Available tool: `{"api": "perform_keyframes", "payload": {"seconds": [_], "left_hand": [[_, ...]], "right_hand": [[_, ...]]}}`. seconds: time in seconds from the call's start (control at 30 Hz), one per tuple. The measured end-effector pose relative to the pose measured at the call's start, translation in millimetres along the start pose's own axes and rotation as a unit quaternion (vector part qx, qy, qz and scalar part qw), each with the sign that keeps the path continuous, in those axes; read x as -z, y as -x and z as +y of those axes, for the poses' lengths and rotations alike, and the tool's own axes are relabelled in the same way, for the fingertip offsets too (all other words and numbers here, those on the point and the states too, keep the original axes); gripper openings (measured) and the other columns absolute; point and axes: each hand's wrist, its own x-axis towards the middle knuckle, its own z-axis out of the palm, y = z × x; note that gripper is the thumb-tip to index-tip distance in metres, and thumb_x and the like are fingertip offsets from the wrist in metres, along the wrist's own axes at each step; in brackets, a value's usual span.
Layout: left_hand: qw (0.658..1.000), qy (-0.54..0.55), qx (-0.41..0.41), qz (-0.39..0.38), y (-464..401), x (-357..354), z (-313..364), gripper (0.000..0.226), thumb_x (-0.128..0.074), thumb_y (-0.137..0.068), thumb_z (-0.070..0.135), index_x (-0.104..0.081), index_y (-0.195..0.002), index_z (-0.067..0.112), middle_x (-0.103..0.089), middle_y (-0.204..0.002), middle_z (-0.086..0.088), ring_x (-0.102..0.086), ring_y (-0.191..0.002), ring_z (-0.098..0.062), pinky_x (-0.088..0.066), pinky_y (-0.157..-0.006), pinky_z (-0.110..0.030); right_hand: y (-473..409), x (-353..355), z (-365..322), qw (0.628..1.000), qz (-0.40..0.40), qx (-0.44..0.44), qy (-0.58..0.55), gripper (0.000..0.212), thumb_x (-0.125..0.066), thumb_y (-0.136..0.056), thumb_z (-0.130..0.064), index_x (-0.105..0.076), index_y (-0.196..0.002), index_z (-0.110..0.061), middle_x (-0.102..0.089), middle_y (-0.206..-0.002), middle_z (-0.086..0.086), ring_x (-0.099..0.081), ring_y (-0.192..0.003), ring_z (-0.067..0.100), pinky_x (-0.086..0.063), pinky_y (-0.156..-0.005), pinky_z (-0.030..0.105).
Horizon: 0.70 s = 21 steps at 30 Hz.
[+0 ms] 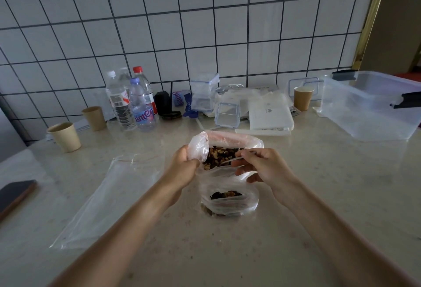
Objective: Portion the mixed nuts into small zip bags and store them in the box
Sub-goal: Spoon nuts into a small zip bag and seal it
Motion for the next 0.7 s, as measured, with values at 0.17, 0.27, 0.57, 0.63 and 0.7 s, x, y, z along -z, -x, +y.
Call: {"api": "perform_keyframes", "payload": {"seconds": [0.17,0.27,0.57,0.63,0.7], "left_hand": [[1.0,0.022,0.008,-0.009,0.9,0.5,2.1,0.04,-0.054,-0.099,0.0,-0.057,-0.136,0.014,-0.07,-0.118,-0.016,-0.067,-0.114,-0.036,-0.052,-0.104,-0.059],[0.999,0.033,0.015,-0.011,0.8,1.4,1.5,0.043,-0.054,-0.099,0.001,-0.055,-0.14,0.013,-0.069,-0.12,-0.016,-0.067,-0.114,-0.034,-0.053,-0.105,-0.057],[0.997,0.071,0.029,-0.007,-0.4,11.8,2.6,0.039,-0.067,-0.1,0.025,-0.058,-0.137,0.017,-0.07,-0.124,-0.005,-0.069,-0.113,-0.024,-0.056,-0.103,-0.047],[0.998,0.062,0.013,0.006,1.2,16.8,2.3,0.037,-0.069,-0.099,0.032,-0.06,-0.132,0.019,-0.071,-0.122,-0.001,-0.069,-0.111,-0.019,-0.057,-0.102,-0.043],[0.999,0.026,-0.02,0.042,4.8,21.9,-0.5,0.034,-0.071,-0.098,0.034,-0.06,-0.126,0.02,-0.067,-0.122,0.003,-0.067,-0.11,-0.014,-0.057,-0.099,-0.041]], "right_hand": [[0.9,-0.1,-1.3,0.999,0.001,-0.027,-0.046,0.022,-0.056,-0.106,-0.019,-0.073,-0.108,-0.004,-0.081,-0.094,0.007,-0.076,-0.077,0.018,-0.054,-0.053,0.024],[1.4,2.5,-3.2,0.997,0.004,-0.045,-0.068,0.024,-0.053,-0.107,-0.017,-0.073,-0.107,-0.003,-0.081,-0.095,0.011,-0.077,-0.078,0.021,-0.057,-0.055,0.028],[2.8,11.7,-10.6,0.995,0.038,-0.033,-0.09,0.028,-0.047,-0.108,-0.013,-0.072,-0.109,0.0,-0.08,-0.095,0.015,-0.076,-0.077,0.024,-0.056,-0.052,0.031],[3.8,13.7,-13.9,0.994,0.047,-0.024,-0.093,0.028,-0.046,-0.109,-0.013,-0.071,-0.107,0.0,-0.08,-0.093,0.016,-0.076,-0.073,0.023,-0.054,-0.05,0.03],[4.6,15.6,-17.8,0.994,0.059,-0.014,-0.096,0.029,-0.046,-0.109,-0.014,-0.071,-0.104,-0.001,-0.079,-0.091,0.017,-0.074,-0.07,0.022,-0.053,-0.049,0.03]]}}
